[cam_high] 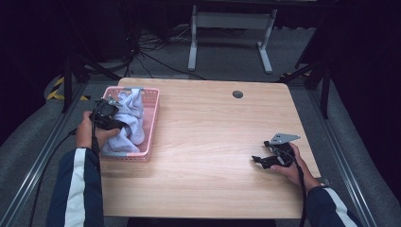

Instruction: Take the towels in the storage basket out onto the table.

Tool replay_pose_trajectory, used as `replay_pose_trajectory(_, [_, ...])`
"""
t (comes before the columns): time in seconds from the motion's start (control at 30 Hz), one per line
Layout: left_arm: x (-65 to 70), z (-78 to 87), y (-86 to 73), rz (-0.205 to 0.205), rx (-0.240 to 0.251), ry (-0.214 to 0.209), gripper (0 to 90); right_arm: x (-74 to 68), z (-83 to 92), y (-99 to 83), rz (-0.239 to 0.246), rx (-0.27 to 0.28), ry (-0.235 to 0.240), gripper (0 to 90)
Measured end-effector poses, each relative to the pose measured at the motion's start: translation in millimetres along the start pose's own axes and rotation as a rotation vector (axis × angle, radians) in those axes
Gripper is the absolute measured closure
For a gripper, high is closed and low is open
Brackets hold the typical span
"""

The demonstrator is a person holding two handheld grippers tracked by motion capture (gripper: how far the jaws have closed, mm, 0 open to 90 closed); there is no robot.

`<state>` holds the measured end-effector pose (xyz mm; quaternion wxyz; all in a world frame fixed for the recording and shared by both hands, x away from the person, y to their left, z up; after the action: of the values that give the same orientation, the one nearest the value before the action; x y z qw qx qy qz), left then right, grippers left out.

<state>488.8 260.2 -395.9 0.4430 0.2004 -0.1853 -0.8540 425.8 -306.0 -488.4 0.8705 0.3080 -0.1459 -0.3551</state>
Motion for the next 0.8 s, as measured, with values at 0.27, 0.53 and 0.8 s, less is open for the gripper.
replay_pose_trajectory(0.27, [-0.3,22.8,1.7,0.035,0.119,0.032,57.4,0.0,0.0,0.0,0.000,0.000,-0.001,13.9])
replay_pose_trajectory(0.53, [1.4,50.4,10.5,0.058,0.252,0.050,57.9,0.0,0.0,-0.1,0.001,0.001,-0.001,13.9])
replay_pose_trajectory(0.8, [24.8,74.0,33.2,0.014,0.350,-0.015,57.9,-0.1,0.1,-0.1,0.001,0.000,-0.001,13.9])
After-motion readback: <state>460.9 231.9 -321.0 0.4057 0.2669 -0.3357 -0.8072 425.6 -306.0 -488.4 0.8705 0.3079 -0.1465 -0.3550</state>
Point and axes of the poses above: each handheld gripper's, and its own axes: z roughly backward along the jaws, y roughly out of its top, x roughly to its right, the point moved 3 cm from there along -z, roughly forward along the jaws, and after that the axes turned 7 degrees about -x, right-handed, at the moved point
